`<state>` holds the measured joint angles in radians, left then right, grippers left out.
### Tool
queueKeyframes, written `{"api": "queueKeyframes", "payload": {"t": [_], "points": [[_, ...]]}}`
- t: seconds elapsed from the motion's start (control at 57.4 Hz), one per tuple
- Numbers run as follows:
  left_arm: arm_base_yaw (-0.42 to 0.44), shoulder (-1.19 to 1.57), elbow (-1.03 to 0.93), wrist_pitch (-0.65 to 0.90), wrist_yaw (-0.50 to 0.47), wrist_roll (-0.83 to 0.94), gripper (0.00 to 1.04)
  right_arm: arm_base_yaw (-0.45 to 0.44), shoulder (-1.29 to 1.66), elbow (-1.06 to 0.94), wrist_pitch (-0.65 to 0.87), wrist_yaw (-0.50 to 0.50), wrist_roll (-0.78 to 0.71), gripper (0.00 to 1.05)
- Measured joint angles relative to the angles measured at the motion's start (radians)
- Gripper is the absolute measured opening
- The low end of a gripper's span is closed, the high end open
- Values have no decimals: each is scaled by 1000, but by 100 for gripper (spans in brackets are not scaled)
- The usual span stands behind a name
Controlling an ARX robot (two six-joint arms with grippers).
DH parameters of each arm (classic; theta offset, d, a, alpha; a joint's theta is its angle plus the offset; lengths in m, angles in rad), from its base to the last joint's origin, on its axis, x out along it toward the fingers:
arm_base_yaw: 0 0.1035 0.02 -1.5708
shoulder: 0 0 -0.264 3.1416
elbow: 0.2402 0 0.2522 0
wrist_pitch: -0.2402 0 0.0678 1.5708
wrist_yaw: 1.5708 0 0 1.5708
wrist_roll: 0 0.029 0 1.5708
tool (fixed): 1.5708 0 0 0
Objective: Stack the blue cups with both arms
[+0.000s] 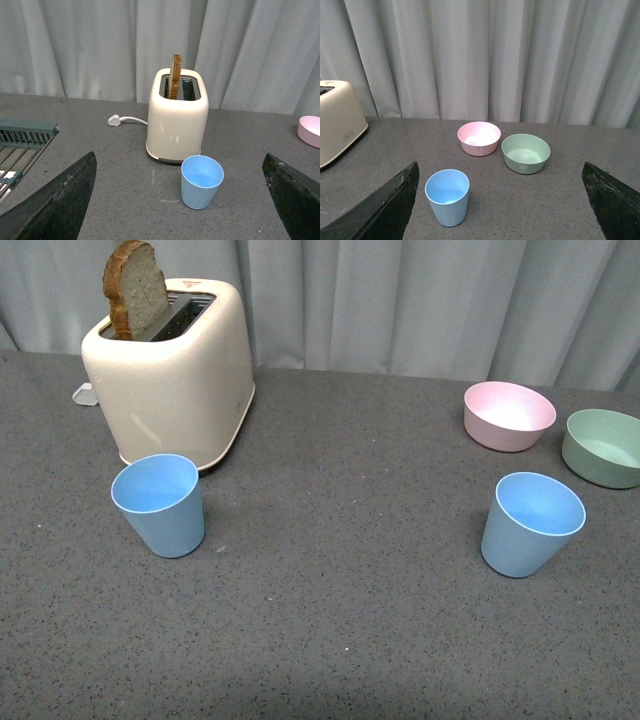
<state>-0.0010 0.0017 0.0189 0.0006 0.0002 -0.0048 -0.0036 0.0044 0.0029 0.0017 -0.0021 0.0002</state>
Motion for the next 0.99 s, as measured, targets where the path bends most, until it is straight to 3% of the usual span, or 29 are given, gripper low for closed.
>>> {"api": "queueKeyframes", "payload": {"t": [0.994], "points": [[0, 0, 0, 0, 0, 0, 98, 0, 0, 0, 0, 0, 0, 95]]}}
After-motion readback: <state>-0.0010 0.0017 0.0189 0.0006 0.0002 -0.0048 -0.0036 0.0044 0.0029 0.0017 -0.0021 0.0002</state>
